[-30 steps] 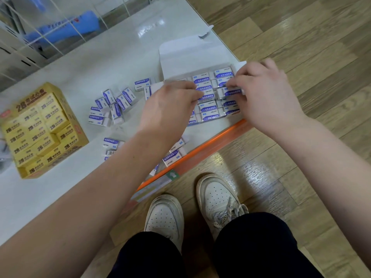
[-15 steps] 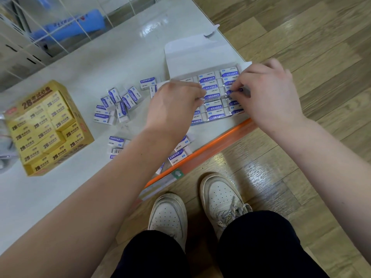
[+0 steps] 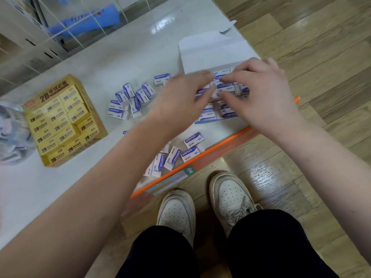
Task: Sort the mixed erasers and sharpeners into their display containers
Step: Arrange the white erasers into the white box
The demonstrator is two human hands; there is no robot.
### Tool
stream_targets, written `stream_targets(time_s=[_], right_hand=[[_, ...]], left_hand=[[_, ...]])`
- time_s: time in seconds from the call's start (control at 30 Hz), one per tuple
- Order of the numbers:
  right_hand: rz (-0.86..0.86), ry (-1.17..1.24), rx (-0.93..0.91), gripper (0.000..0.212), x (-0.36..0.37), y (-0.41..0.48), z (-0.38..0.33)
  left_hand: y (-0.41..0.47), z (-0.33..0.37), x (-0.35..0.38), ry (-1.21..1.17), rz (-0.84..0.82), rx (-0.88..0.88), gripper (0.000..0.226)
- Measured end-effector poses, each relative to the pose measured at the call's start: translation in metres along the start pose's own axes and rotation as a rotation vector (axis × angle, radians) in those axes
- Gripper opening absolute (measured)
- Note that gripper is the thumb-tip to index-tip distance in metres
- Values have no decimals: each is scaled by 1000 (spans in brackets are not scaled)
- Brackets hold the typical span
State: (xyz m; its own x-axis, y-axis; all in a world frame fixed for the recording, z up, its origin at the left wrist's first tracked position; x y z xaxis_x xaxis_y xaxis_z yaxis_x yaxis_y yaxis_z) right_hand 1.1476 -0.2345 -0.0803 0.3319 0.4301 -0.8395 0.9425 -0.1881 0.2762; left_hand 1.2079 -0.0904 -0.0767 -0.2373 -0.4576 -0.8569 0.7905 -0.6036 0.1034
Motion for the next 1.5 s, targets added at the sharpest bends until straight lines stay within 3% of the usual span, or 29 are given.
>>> stream_targets(time_s=[0.17, 0.3, 0.4, 0.63, 0.83, 1.03, 1.2, 1.37, 1.5], right_hand=[[-25, 106, -79, 29, 16, -5, -22], [-92, 148, -122, 34, 29, -2, -38], [-162, 171, -150, 38, 38, 8, -52], [-240, 181, -136, 42, 61, 27, -70], [-154, -88, -285, 37, 72, 23, -83], [-393, -267, -403, 52, 87, 24, -103], [-423, -262, -472, 40, 89, 21, -99], [-376, -141, -428, 31, 84, 19, -96], [-341, -79, -377, 36, 79, 15, -96]], left_hand=[[-21, -41, -35, 70, 164, -149, 38], [-34, -84, -48, 232, 58, -403, 52], [-38, -94, -44, 250, -50, -490, 58], [-48, -93, -40, 95, 29, -378, 45], [-57, -94, -46, -19, 36, -354, 53], [-55, -101, -51, 160, -24, -331, 54], [-60, -109, -56, 219, -98, -258, 47], [-64, -110, -56, 196, -99, -211, 49], [-63, -108, -52, 230, -74, -170, 39]])
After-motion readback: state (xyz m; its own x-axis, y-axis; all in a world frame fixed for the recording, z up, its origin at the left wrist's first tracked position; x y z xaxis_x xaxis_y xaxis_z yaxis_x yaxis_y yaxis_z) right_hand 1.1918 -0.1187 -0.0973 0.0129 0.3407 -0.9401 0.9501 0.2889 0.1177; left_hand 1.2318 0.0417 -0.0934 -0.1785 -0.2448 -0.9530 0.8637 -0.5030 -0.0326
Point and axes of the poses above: each hand's wrist, its own y-axis towards the middle knuckle, its own x-axis out of the palm, z = x × y, the point moved 2 cm from there along y, towards the middle knuckle, and after that the axes turned 5 degrees about z, right-handed, at the moved point
